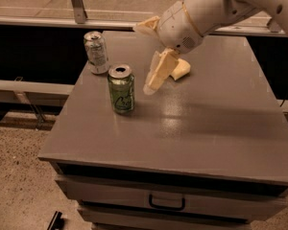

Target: Pick green can

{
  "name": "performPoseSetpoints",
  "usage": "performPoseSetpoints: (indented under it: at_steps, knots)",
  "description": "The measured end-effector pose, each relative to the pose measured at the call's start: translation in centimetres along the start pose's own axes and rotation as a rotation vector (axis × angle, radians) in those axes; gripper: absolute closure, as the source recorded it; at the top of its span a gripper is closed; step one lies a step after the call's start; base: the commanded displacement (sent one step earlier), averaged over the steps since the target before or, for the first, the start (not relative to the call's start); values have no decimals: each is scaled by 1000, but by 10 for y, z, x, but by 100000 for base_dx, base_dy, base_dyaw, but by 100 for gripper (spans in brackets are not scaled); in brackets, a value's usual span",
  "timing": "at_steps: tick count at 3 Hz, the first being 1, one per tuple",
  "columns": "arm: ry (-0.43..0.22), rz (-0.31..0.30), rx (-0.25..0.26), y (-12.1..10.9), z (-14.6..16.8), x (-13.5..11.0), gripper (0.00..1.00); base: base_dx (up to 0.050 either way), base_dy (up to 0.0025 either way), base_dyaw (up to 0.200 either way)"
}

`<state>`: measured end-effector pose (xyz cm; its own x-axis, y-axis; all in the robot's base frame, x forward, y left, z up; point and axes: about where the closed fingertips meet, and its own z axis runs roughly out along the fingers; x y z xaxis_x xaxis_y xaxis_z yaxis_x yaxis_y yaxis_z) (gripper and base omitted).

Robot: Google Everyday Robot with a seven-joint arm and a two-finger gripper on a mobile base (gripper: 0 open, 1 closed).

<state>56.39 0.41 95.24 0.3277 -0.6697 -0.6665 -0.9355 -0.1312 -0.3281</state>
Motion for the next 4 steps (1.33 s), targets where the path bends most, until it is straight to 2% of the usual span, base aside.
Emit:
performPoseSetpoints:
  at_steps: [1,2,4]
  knots:
    - [-116,-6,-62,-4,33,2,0,0,0,0]
    - [-200,3,-143,5,50,3,0,0,0,0]
    - [-427,14,-243,24,76,-1,0,0,0,0]
